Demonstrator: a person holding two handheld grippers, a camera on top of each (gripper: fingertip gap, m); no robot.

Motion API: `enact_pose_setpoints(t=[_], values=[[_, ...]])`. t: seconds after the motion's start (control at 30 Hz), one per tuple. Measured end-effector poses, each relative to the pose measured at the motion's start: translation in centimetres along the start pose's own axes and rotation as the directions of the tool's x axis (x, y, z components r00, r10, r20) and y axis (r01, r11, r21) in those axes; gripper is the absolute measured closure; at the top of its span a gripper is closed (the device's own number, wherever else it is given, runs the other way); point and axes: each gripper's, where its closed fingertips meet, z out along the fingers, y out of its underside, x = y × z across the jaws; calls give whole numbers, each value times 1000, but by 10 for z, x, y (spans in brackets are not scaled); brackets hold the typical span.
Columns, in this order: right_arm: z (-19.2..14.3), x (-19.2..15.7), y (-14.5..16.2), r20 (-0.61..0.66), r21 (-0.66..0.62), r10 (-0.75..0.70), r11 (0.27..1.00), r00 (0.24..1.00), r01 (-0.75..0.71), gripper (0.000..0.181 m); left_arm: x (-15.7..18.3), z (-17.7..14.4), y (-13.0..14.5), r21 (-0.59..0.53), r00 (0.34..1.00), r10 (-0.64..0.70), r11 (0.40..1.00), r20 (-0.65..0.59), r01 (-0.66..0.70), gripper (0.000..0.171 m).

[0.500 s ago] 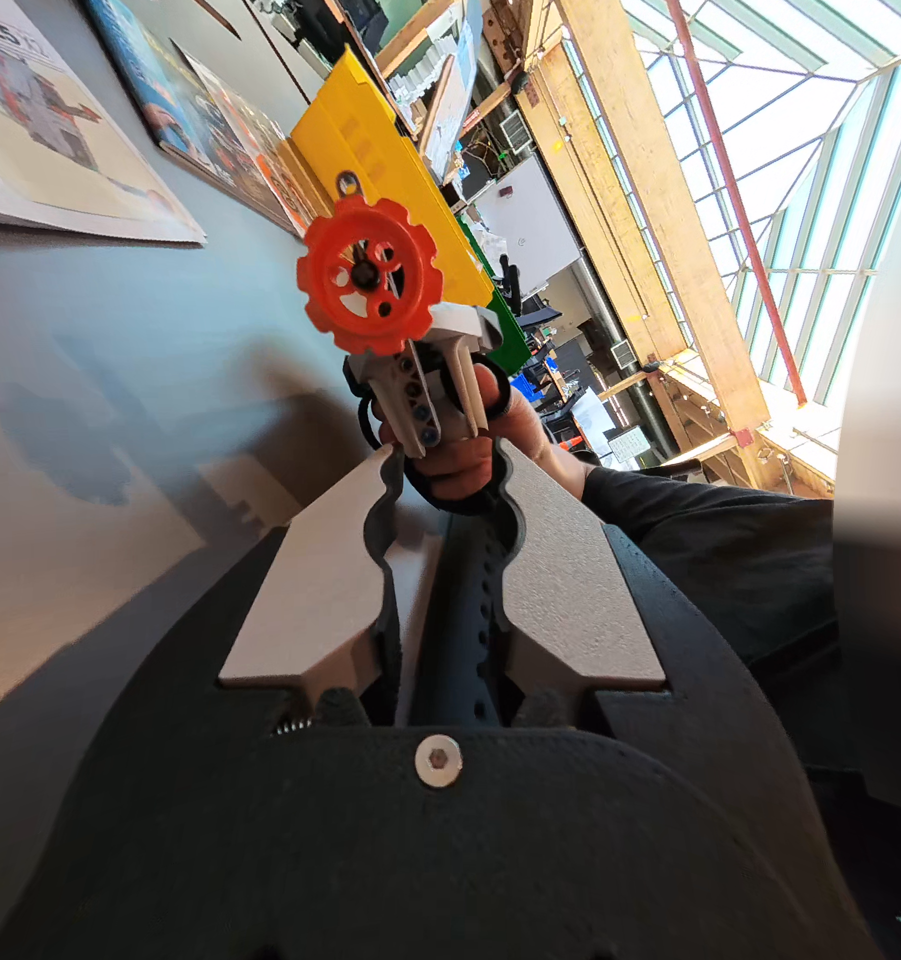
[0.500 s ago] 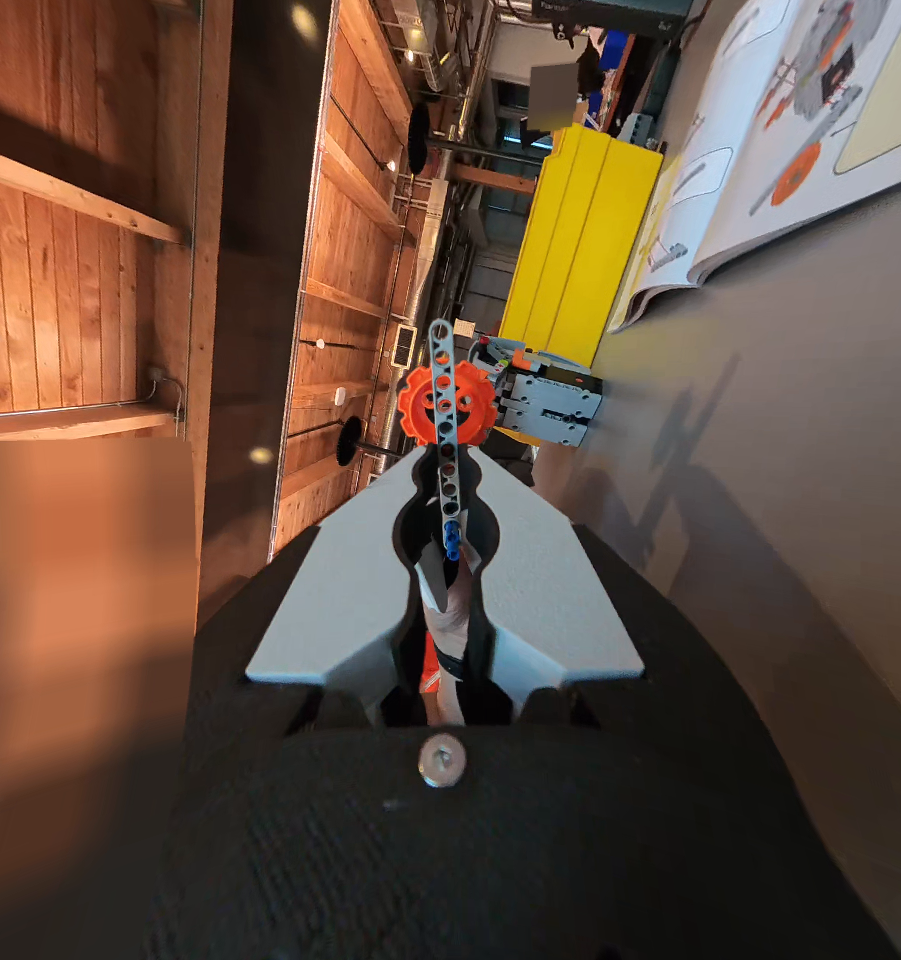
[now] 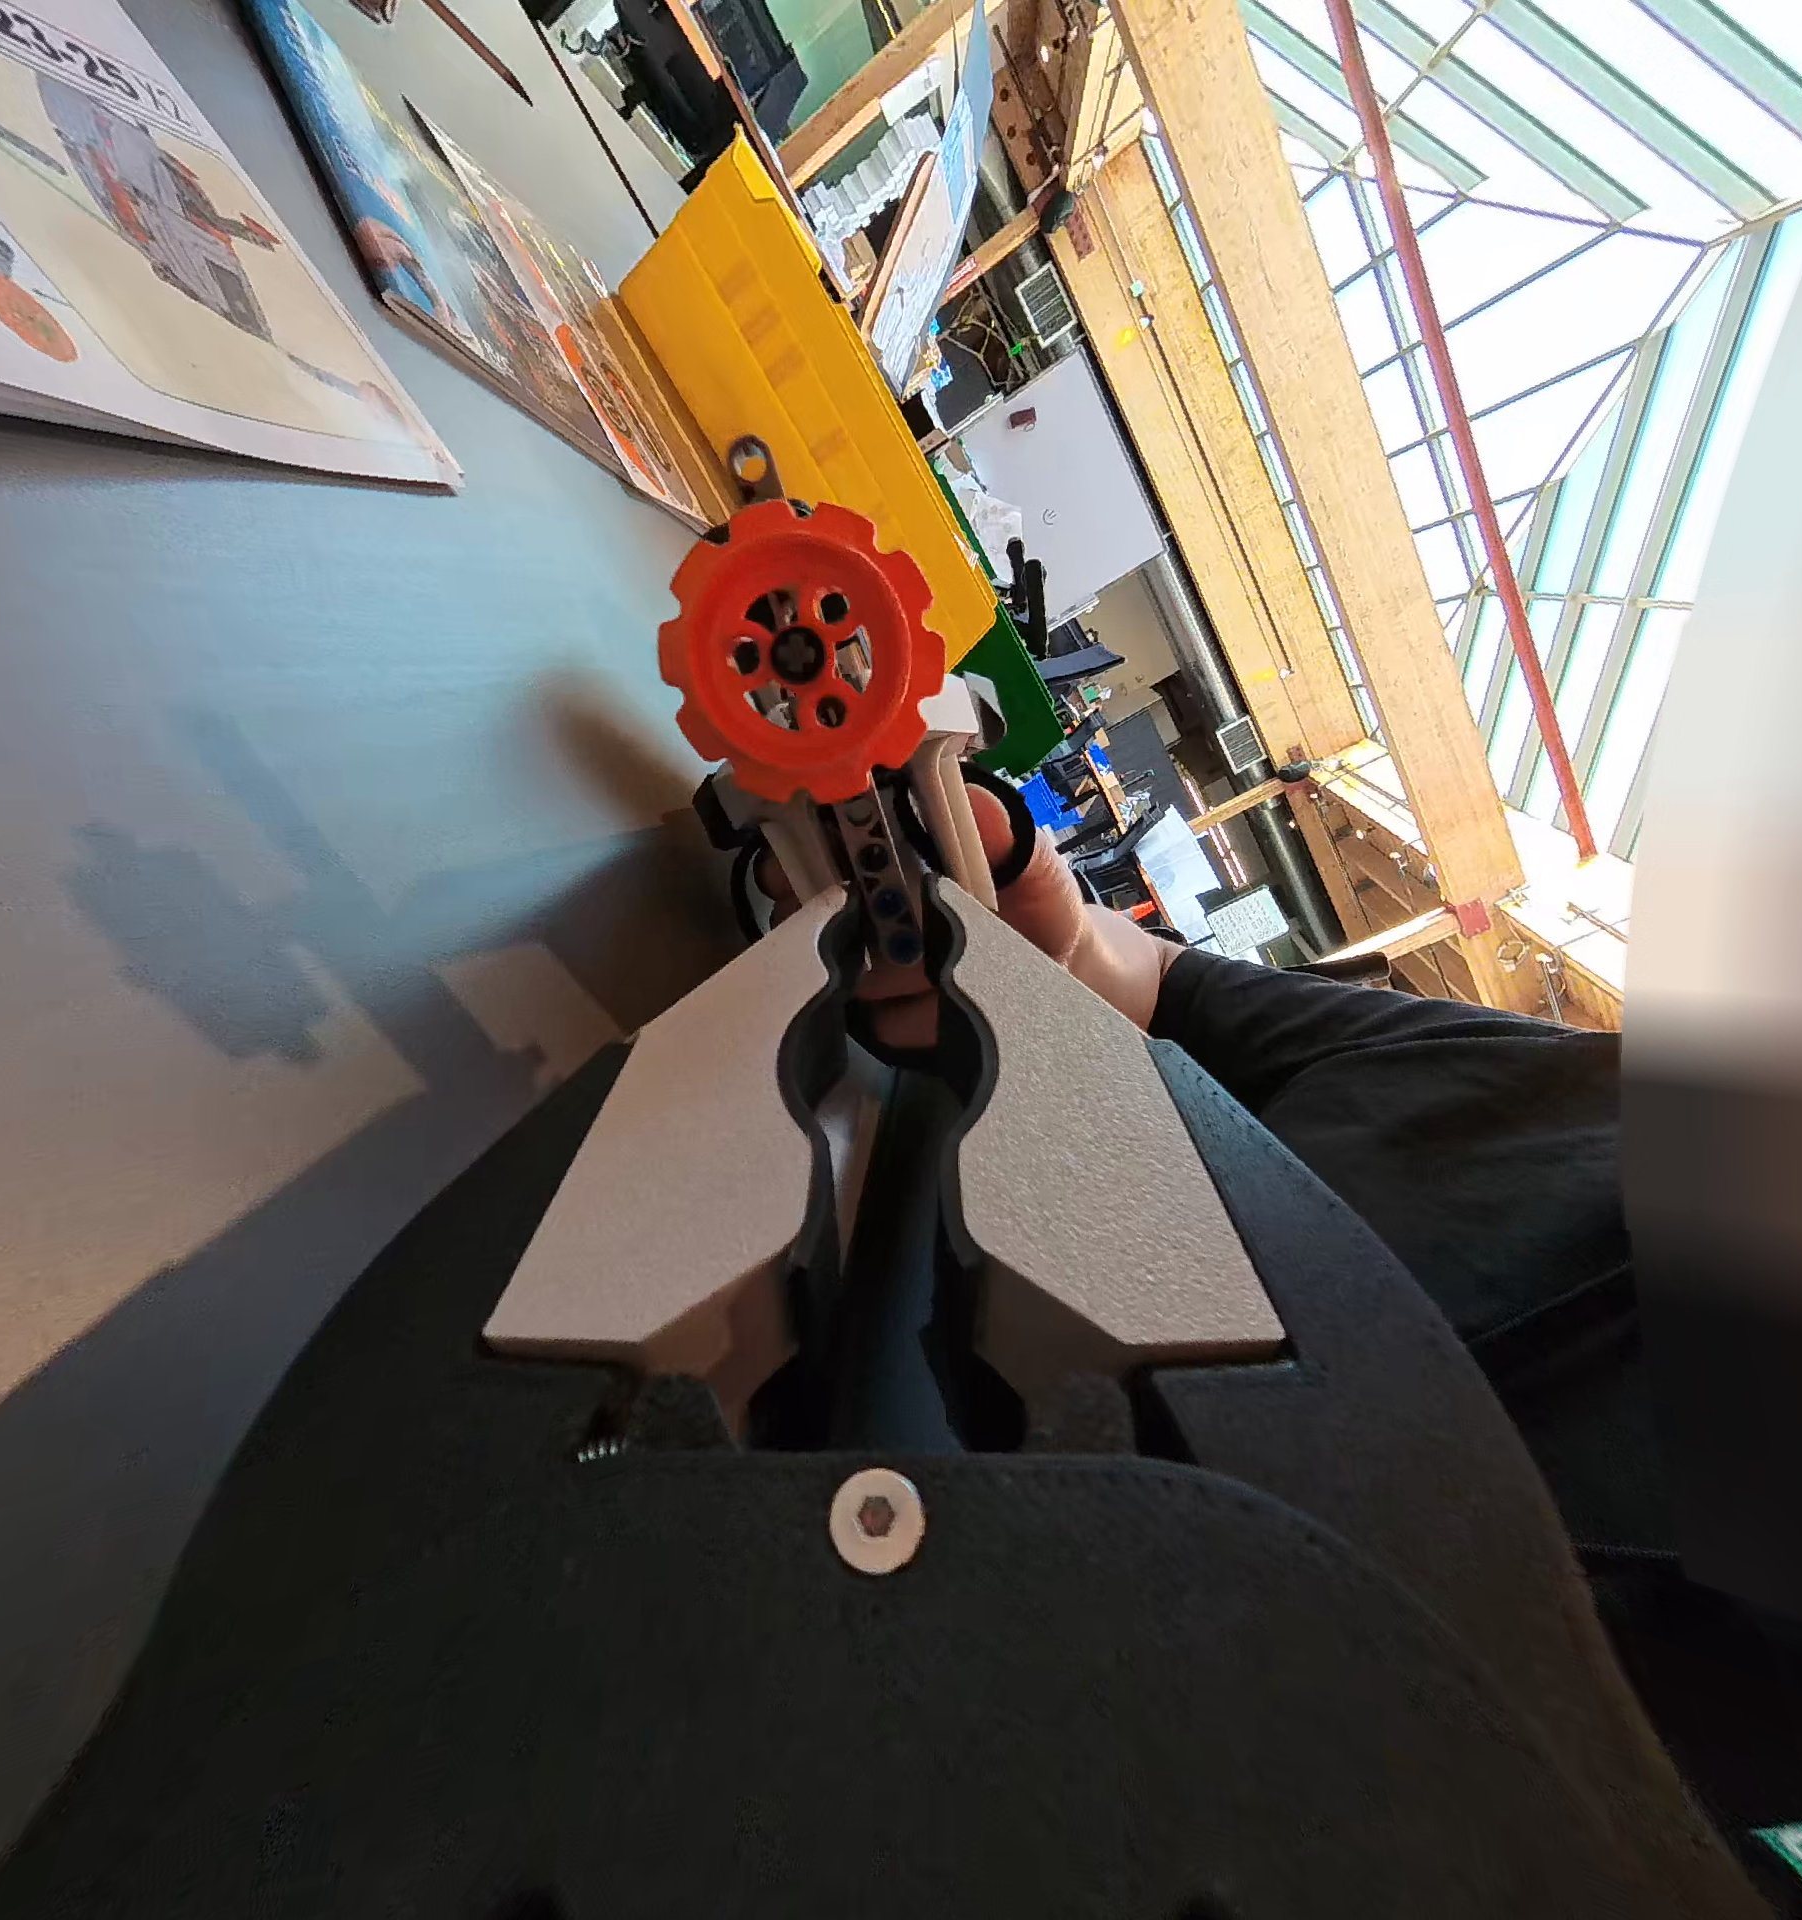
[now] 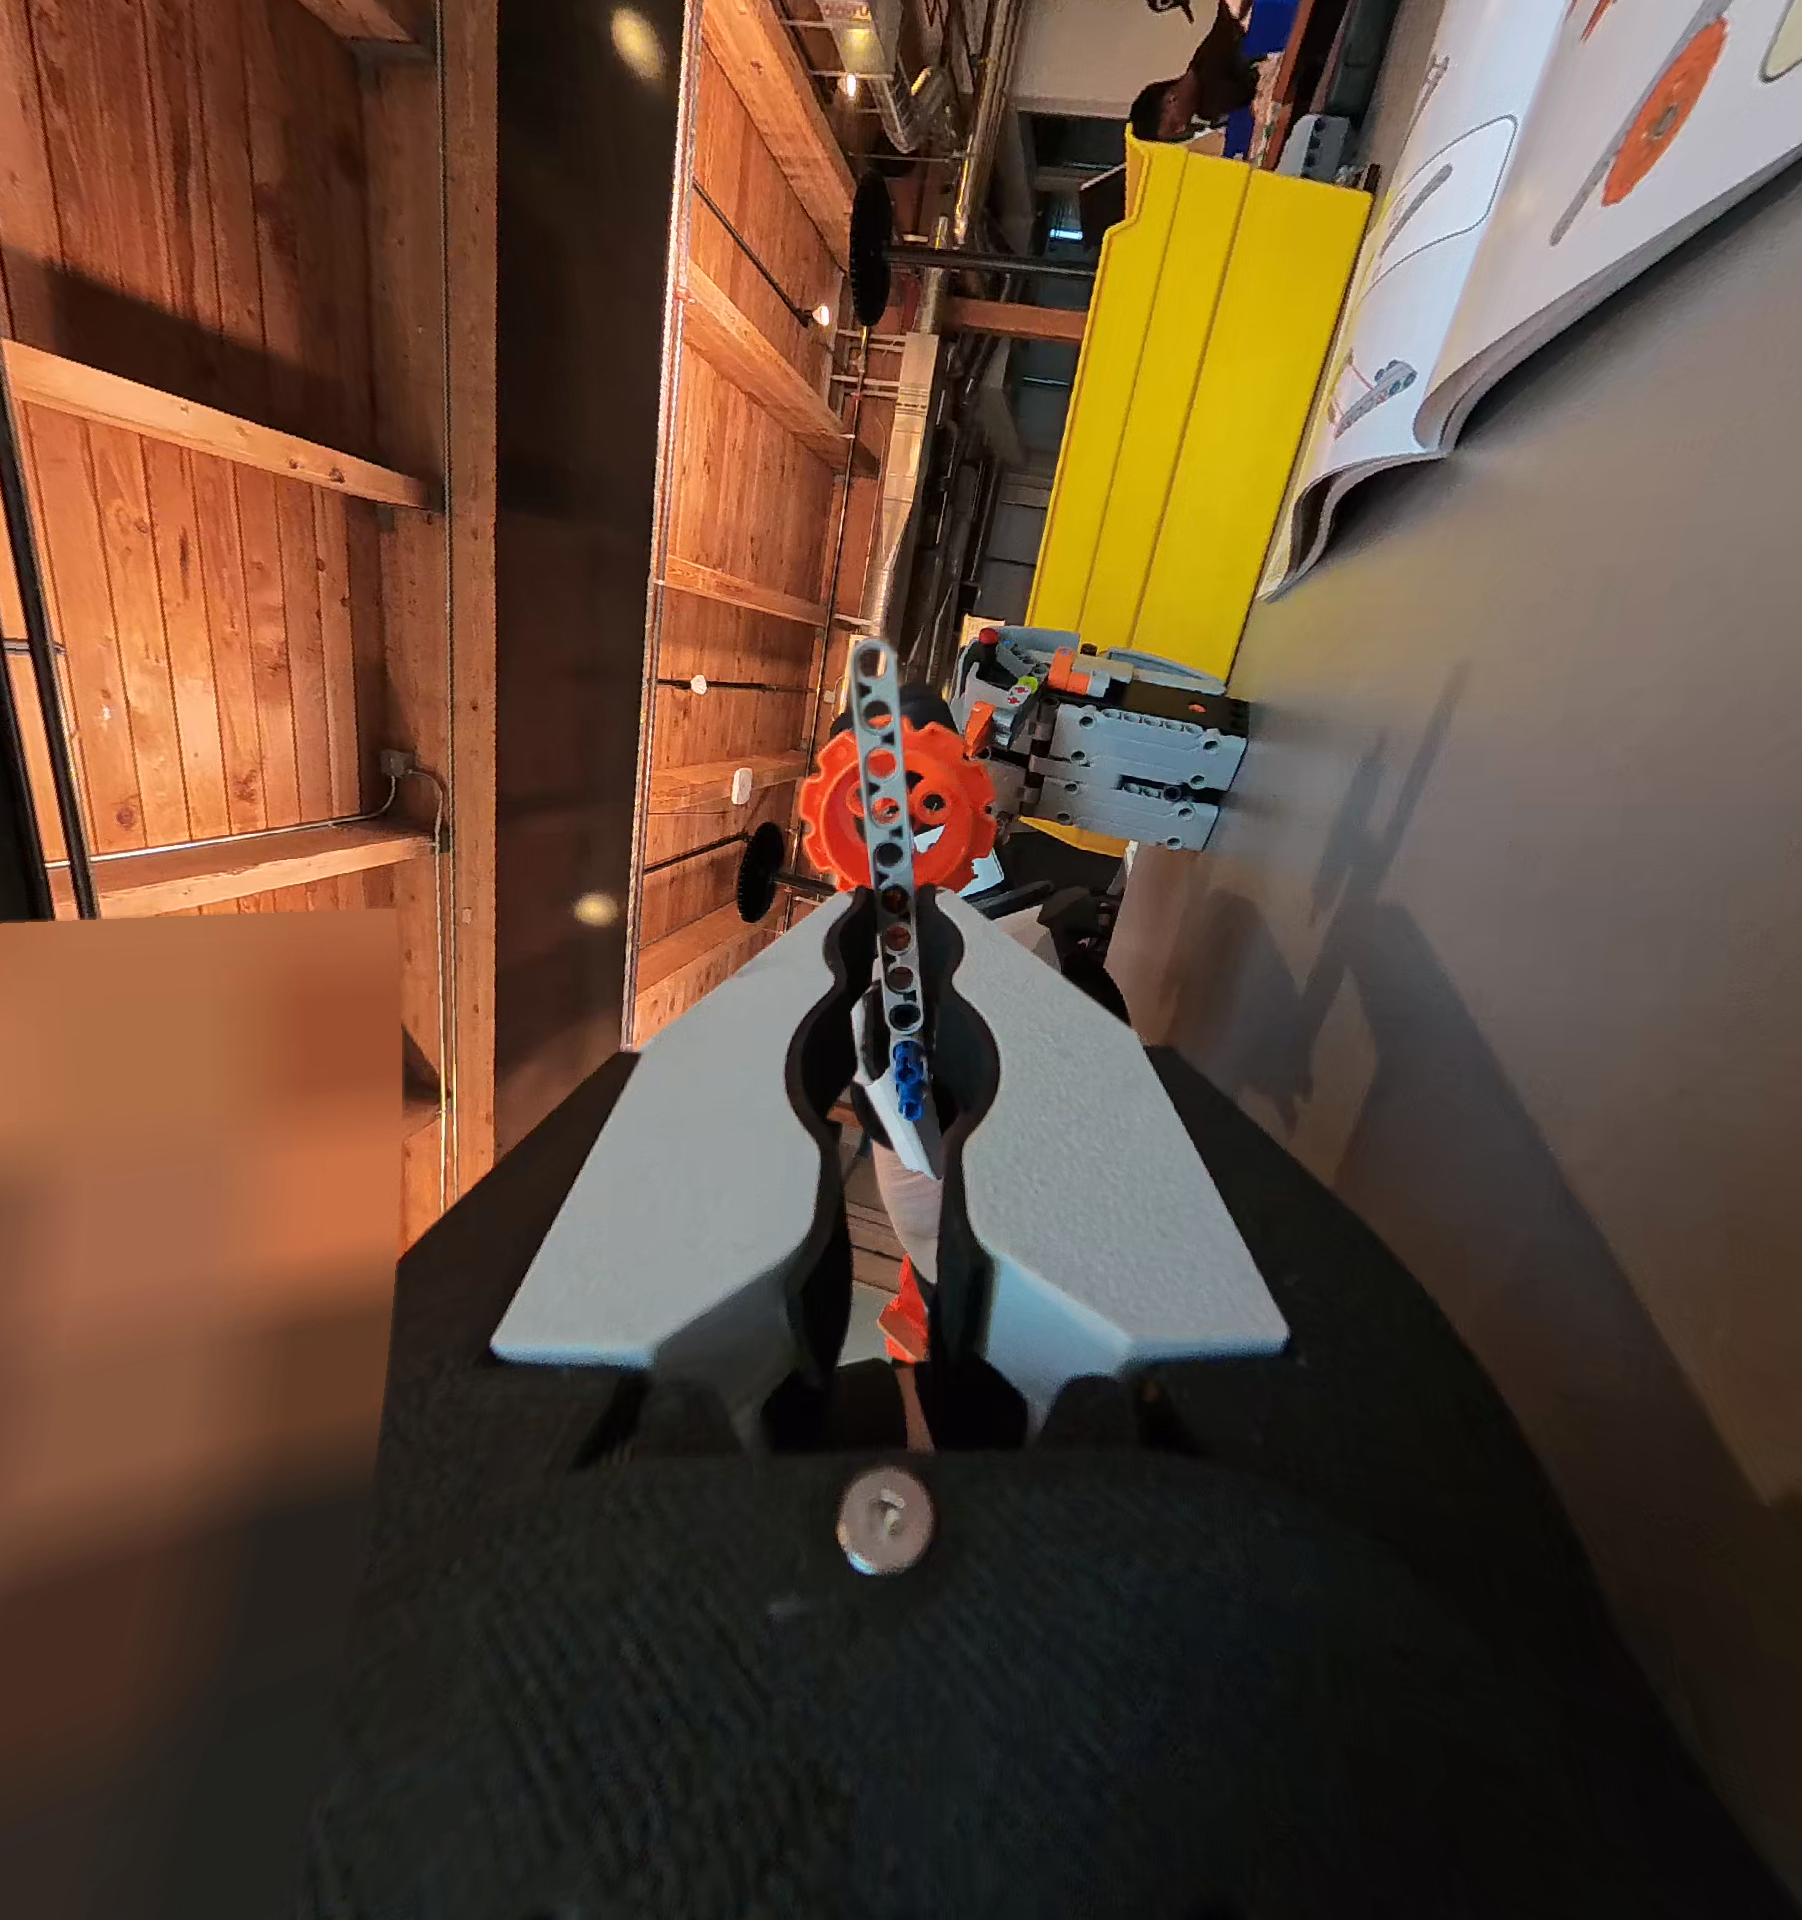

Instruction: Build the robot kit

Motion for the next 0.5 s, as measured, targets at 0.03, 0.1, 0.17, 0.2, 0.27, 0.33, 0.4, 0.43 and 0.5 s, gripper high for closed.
enact_pose_setpoints(t=[0.03,0.1,0.17,0.2,0.27,0.33,0.4,0.43,0.5], values=[[0,0,0,1,-6,-1,1000,1000,1,176,0,0,0,-2,1000,-1,1000,1,1,164],[-1,0,0,-1,-16,-16,1000,1000,16,176,0,0,1,-3,1000,-1,1000,2,1,164],[0,-1,1,-3,-24,-35,999,999,35,176,0,0,0,-1,1000,-1,1000,-1,1,164],[0,-1,1,-4,-29,-45,999,999,45,176,0,0,0,0,1000,-1,1000,-2,1,164],[0,-1,1,-14,-42,-73,996,997,72,176,1,-1,1,-1,1000,-4,1000,-2,4,164],[-1,-1,1,-43,-70,-147,987,988,144,176,0,-1,1,-5,1000,-5,1000,3,5,164],[-5,-3,-3,-89,-101,-282,957,955,273,173,1,-1,1,-3,1000,-6,1000,-1,6,165],[-7,-3,-7,-126,-123,-375,925,919,360,170,1,-2,1,0,1000,-5,1000,-2,5,165],[-15,-4,-20,-203,-179,-583,812,787,556,169,4,-2,0,8,1000,-4,1000,-19,4,166]])
